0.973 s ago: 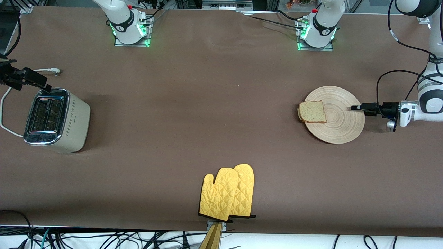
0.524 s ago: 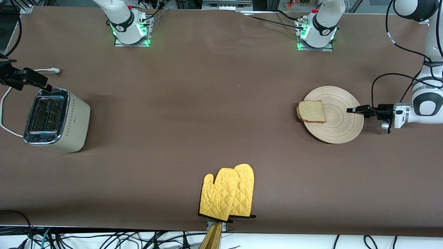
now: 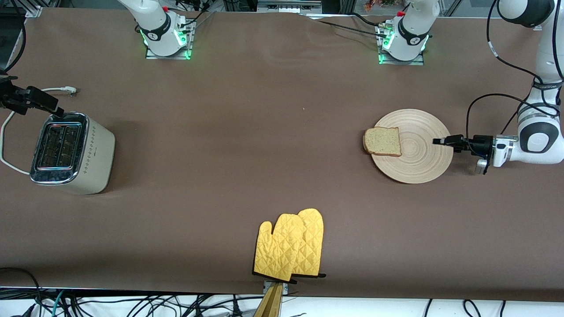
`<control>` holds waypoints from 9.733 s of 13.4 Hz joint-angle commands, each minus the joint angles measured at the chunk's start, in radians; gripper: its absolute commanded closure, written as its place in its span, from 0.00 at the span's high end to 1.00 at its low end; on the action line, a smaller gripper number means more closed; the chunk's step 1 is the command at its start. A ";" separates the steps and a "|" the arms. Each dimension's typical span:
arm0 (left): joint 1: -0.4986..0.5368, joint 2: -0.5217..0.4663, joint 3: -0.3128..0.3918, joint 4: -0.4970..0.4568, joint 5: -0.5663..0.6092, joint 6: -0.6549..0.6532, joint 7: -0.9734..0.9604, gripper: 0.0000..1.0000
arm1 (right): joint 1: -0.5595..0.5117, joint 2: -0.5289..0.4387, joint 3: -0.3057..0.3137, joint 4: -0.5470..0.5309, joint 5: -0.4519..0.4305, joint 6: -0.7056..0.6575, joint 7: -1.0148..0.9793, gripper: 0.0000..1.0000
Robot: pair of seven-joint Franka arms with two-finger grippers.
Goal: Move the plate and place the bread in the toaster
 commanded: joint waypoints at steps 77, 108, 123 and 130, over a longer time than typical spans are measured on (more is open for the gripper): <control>-0.476 -0.782 -0.029 0.185 0.634 -0.036 -1.169 1.00 | 0.537 0.388 -0.059 -0.352 0.505 0.530 0.087 0.00; -0.471 -0.781 -0.027 0.190 0.628 -0.044 -1.163 1.00 | 0.438 0.377 -0.555 0.055 -0.387 0.031 -0.137 0.00; -0.473 -0.779 -0.032 0.196 0.628 -0.065 -1.161 1.00 | 0.441 0.346 -0.537 -0.004 -0.387 -0.117 -0.222 0.00; -0.473 -0.779 -0.030 0.196 0.628 -0.065 -1.161 1.00 | 0.432 0.314 -0.521 0.006 -0.373 -0.091 -0.242 1.00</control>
